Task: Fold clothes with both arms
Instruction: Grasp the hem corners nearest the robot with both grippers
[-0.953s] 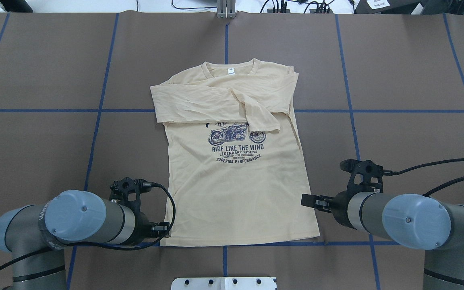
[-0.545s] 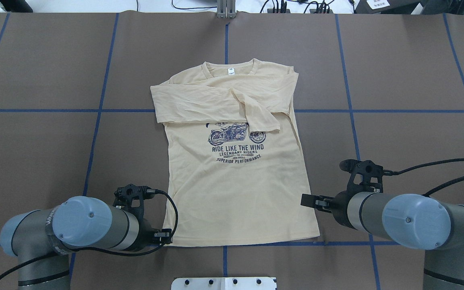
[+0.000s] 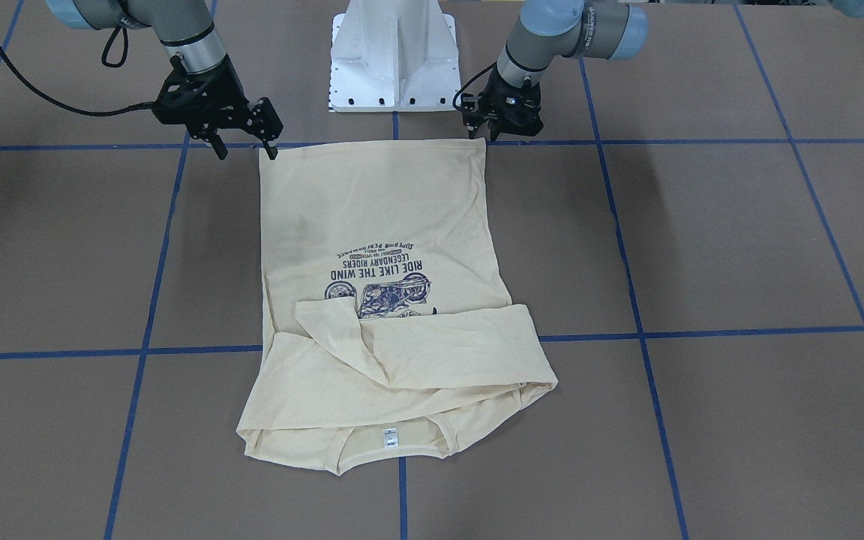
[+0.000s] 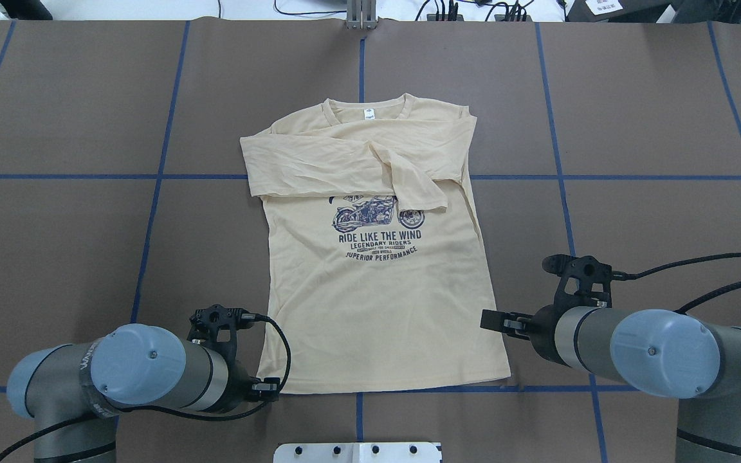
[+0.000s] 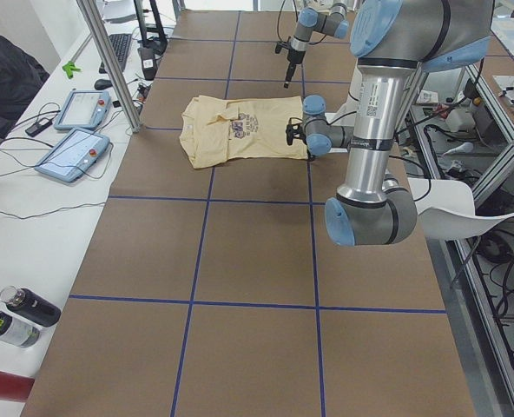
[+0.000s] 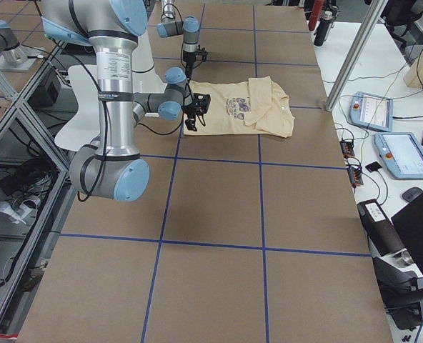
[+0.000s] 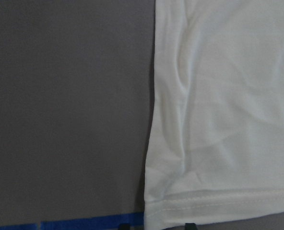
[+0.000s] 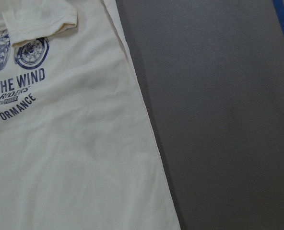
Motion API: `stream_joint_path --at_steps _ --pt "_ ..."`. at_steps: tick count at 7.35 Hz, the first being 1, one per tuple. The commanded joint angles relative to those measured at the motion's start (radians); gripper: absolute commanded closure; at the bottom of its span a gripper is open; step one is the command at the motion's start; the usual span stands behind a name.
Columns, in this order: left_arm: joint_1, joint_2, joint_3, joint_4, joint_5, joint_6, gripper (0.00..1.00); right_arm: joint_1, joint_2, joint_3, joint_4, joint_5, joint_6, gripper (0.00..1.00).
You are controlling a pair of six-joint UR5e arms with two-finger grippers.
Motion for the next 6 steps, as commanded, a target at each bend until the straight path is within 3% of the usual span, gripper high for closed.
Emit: stream_joint_path --at_steps 1,6 --pt "0.001 -0.008 0.001 0.000 -0.005 0.002 0.52 -0.001 0.001 0.000 0.000 0.000 0.000 0.00" --pt "0.002 -0.012 0.023 0.000 -0.003 0.000 0.52 -0.001 0.003 -0.002 0.002 -0.001 0.000 0.00"
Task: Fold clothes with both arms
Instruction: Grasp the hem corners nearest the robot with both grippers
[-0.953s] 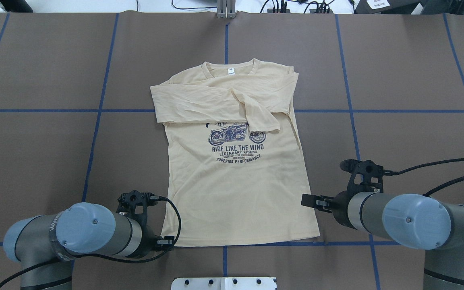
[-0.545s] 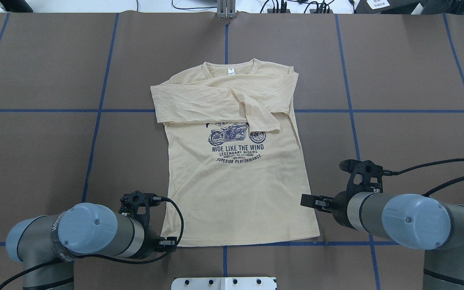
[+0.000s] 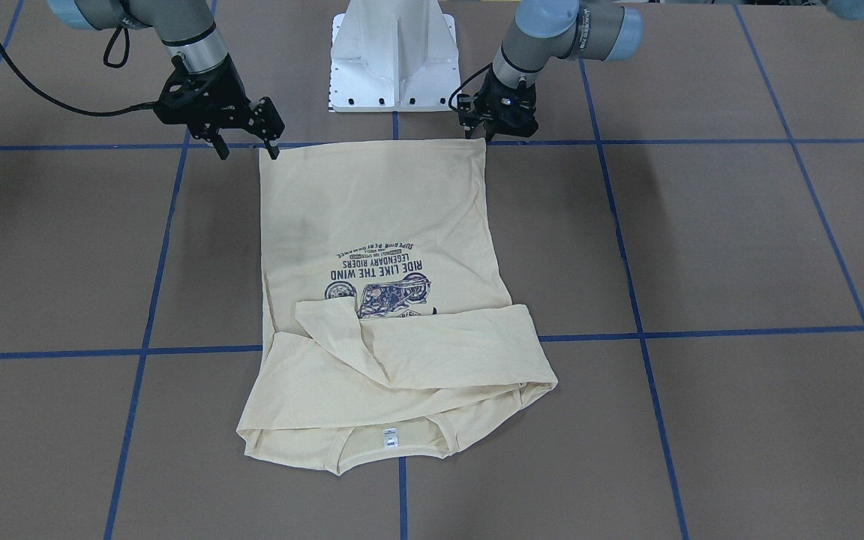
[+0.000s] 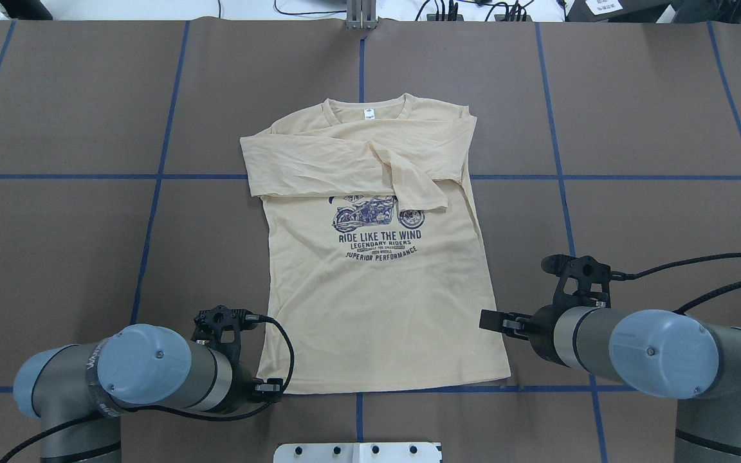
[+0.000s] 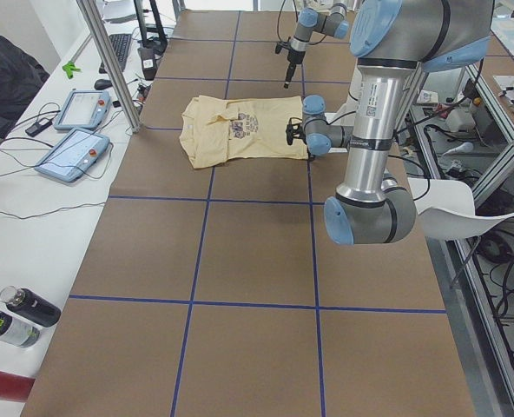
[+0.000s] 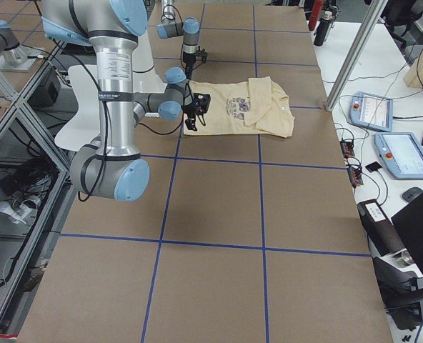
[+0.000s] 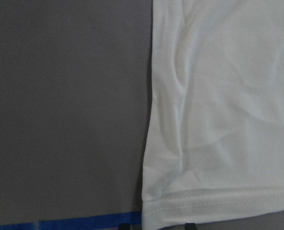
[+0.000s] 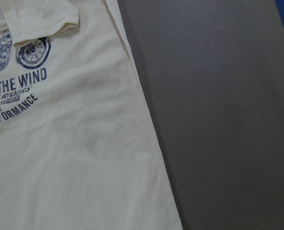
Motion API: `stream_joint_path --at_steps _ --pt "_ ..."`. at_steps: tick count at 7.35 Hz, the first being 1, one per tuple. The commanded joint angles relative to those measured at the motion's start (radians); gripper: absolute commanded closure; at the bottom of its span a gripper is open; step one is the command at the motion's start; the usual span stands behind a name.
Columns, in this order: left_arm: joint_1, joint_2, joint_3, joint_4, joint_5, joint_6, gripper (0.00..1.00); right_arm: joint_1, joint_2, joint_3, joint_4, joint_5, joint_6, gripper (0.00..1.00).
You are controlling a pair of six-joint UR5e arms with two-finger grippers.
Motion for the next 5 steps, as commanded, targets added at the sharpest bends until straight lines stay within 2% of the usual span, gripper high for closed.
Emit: stream_joint_path --at_steps 1,2,3,5 --pt "0.001 -0.011 0.007 0.001 0.002 0.000 0.59 0.000 0.000 0.000 0.000 0.000 0.000 0.00" --pt "0.001 -0.014 0.007 0.001 0.002 0.000 0.77 0.000 0.000 0.000 0.000 0.000 0.000 0.00" --pt "-0.001 -0.014 0.004 0.001 0.002 0.000 0.99 0.000 0.000 0.000 0.000 0.000 0.000 0.00" --pt "-0.004 -0.012 -0.001 0.003 0.006 0.000 1.00 0.000 0.000 0.000 0.000 -0.002 0.000 0.00"
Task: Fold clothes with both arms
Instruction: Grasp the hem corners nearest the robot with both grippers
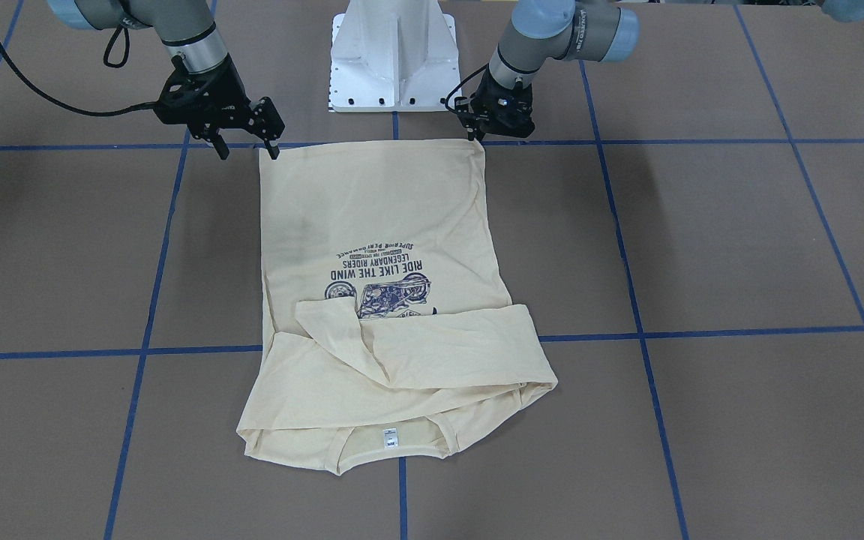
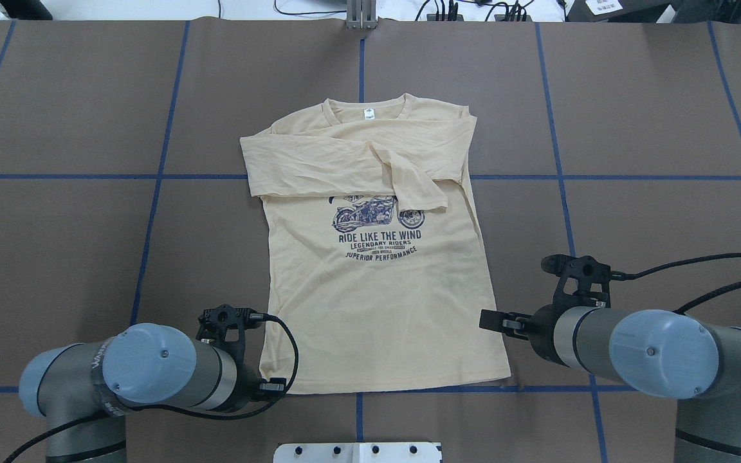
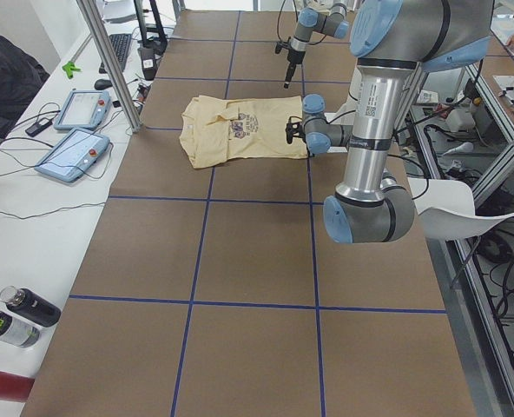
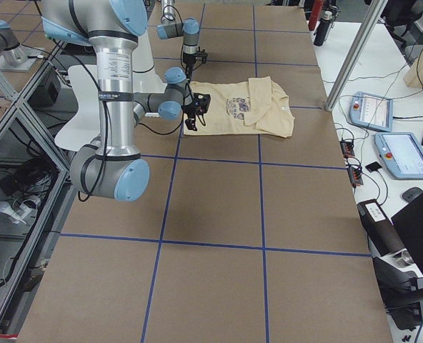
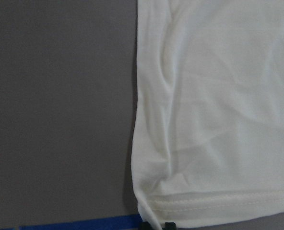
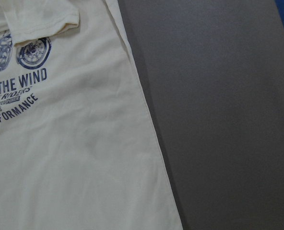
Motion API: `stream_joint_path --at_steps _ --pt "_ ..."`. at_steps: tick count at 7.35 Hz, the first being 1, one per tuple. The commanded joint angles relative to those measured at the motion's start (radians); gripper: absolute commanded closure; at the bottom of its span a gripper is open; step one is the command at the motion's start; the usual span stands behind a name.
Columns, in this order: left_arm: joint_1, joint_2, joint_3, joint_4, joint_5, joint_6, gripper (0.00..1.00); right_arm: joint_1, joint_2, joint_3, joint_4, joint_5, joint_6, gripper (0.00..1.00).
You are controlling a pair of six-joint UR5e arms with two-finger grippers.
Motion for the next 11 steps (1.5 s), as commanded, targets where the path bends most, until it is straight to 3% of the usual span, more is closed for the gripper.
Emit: stream_joint_path --at_steps 1,5,7,8,10,11 --pt "-0.010 0.001 -0.006 0.002 0.004 0.002 1.00 0.000 0.000 0.000 0.000 -0.001 0.000 0.00" --pt "-0.024 0.010 -0.084 0.013 -0.007 0.006 1.00 -0.009 -0.002 -0.005 -0.002 -0.001 0.053 0.00" --pt "-0.021 0.002 -0.086 0.011 -0.007 0.000 1.00 -0.040 -0.002 -0.038 -0.003 -0.057 0.063 0.01" --pt "-0.016 0.001 -0.086 0.011 -0.007 0.000 1.00 -0.041 0.000 -0.064 -0.003 -0.062 0.063 0.08" --pt "-0.010 -0.002 -0.086 0.005 -0.009 -0.002 1.00 -0.064 -0.002 -0.077 -0.017 -0.112 0.064 0.35" --pt "-0.008 -0.016 -0.086 0.005 -0.009 -0.003 1.00 -0.071 0.001 -0.071 -0.049 -0.109 0.072 0.43"
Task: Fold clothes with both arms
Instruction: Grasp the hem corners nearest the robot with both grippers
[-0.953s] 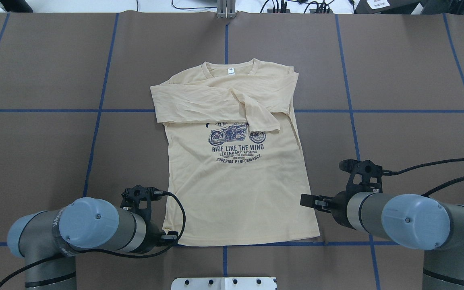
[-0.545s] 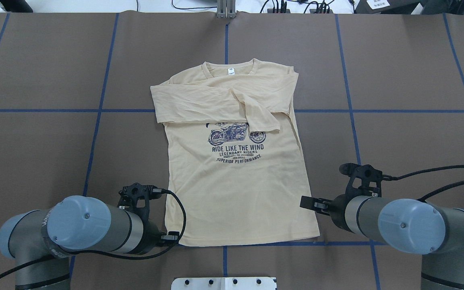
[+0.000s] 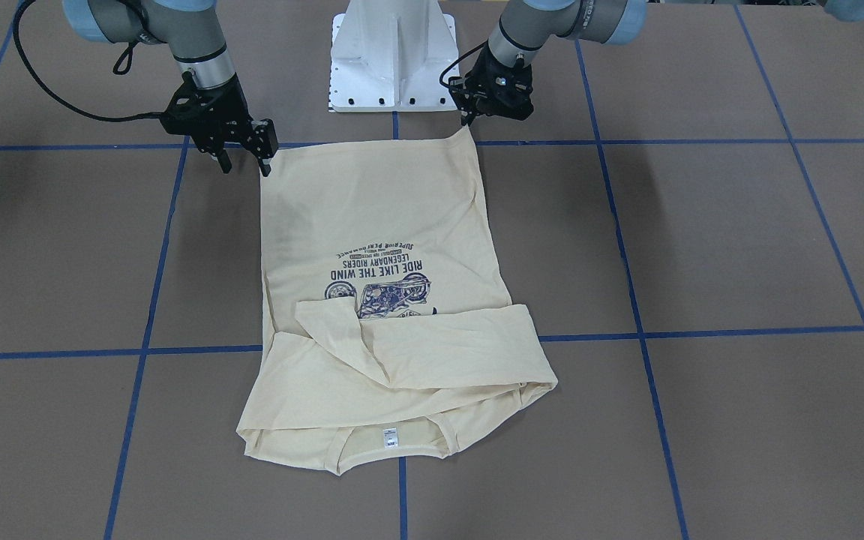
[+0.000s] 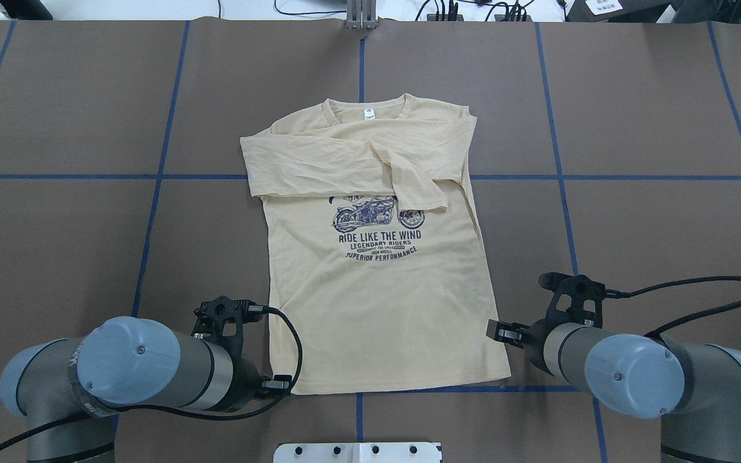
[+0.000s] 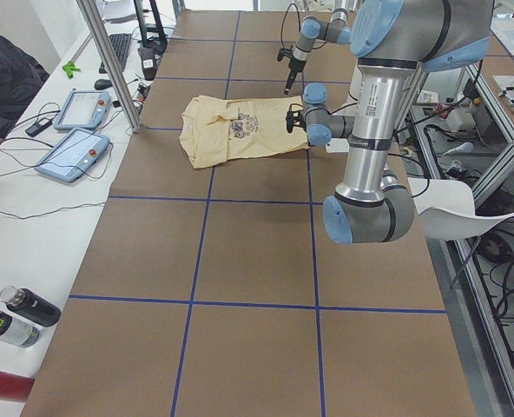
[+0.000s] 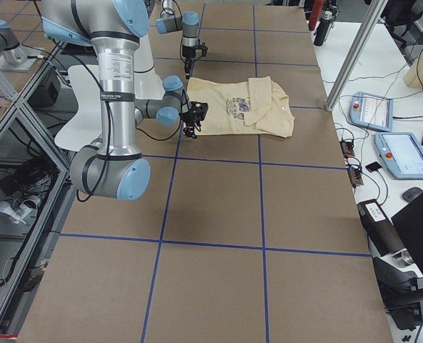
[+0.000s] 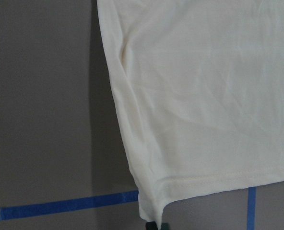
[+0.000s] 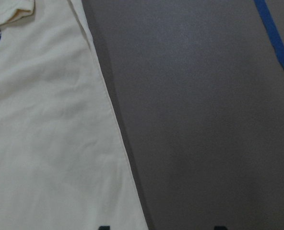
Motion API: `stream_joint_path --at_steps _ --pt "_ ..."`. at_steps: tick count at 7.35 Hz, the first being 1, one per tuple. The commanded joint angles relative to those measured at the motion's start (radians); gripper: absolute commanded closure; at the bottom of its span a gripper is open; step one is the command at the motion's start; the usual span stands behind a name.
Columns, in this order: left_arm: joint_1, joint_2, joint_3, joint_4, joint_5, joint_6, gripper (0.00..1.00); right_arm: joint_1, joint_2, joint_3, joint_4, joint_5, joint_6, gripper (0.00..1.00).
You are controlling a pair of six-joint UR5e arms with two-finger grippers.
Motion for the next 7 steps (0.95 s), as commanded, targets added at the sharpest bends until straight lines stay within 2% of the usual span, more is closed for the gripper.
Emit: stream_joint_path --at_steps 1,3,7 --pt "0.004 -0.012 0.000 -0.004 0.000 -0.002 1.00 -0.033 0.020 0.000 -0.054 -0.011 0.050 0.48" --pt "0.005 -0.013 -0.002 -0.007 0.000 -0.021 1.00 -0.077 0.073 0.003 -0.143 -0.013 0.112 0.46" --pt "0.008 -0.021 -0.002 -0.007 0.000 -0.046 1.00 -0.114 0.065 0.009 -0.149 -0.027 0.129 0.45"
